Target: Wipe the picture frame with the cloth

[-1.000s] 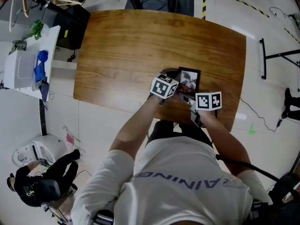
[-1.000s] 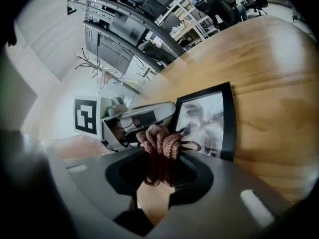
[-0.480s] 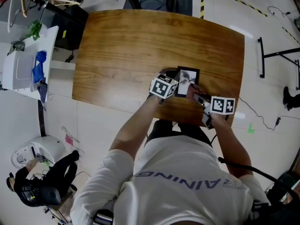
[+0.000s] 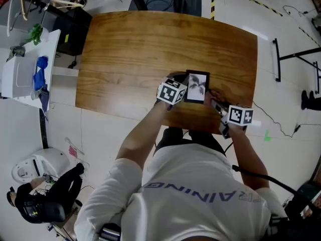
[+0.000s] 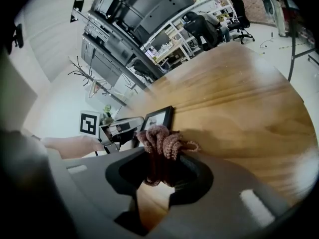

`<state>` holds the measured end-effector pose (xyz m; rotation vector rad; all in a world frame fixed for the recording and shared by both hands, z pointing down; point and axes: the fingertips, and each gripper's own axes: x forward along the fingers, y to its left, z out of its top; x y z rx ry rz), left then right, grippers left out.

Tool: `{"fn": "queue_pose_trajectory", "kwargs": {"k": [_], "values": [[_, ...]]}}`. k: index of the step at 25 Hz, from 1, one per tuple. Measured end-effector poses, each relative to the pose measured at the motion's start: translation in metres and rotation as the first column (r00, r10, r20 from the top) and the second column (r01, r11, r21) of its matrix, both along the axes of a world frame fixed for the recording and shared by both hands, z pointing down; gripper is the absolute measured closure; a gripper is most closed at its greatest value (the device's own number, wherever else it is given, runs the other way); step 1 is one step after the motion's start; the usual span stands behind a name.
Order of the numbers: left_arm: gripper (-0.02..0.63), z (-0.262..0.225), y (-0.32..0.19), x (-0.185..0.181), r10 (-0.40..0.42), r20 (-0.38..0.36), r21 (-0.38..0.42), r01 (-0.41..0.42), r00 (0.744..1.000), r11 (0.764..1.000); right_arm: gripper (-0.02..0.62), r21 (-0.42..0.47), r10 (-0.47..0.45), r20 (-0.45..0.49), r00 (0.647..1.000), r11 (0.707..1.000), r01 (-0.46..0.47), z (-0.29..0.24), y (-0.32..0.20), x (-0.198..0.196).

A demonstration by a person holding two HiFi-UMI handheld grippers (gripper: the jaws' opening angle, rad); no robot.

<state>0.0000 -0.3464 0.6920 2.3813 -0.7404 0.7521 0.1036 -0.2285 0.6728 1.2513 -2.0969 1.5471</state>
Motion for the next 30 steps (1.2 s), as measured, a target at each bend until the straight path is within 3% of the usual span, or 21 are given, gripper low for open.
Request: {"fn": "queue_pose_trajectory", "kwargs": {"k": [5, 9, 14, 18, 21, 26, 30], "values": [[0.601, -0.022, 0.009, -0.012, -0.045, -0.004, 0.059, 0.046, 0.999, 0.997, 0.474, 0.232, 0.001, -0.072, 0.997, 0.973, 0.016, -0.051, -0.018, 0.006], [0.601, -0.079, 0.014, -0.016, -0.097, -0.084, 0.121, 0.107, 0.992, 0.987, 0.476, 0.409, 0.030, -0.128, 0.991, 0.912, 0.025, -0.101, -0.040, 0.019], [0.600, -0.156, 0.015, -0.030, -0.150, -0.145, 0.228, 0.180, 0.978, 0.957, 0.476, 0.555, 0.080, -0.135, 0.988, 0.832, 0.009, -0.158, -0.055, 0.023], [0.600, -0.209, 0.013, -0.040, -0.142, -0.207, 0.335, 0.207, 0.968, 0.919, 0.477, 0.627, 0.108, -0.117, 0.987, 0.779, -0.011, -0.194, -0.066, 0.027], [0.600, -0.235, 0.014, -0.050, -0.149, -0.240, 0.384, 0.234, 0.959, 0.893, 0.477, 0.649, 0.101, -0.125, 0.987, 0.761, 0.005, -0.210, -0.071, 0.030], [0.600, -0.258, 0.024, -0.062, -0.172, -0.280, 0.393, 0.276, 0.944, 0.877, 0.480, 0.672, 0.120, -0.150, 0.981, 0.740, 0.012, -0.224, -0.064, 0.037], [0.600, -0.264, 0.027, -0.056, -0.136, -0.292, 0.417, 0.254, 0.947, 0.873, 0.480, 0.685, 0.125, -0.156, 0.980, 0.729, 0.016, -0.233, -0.061, 0.040]]}}
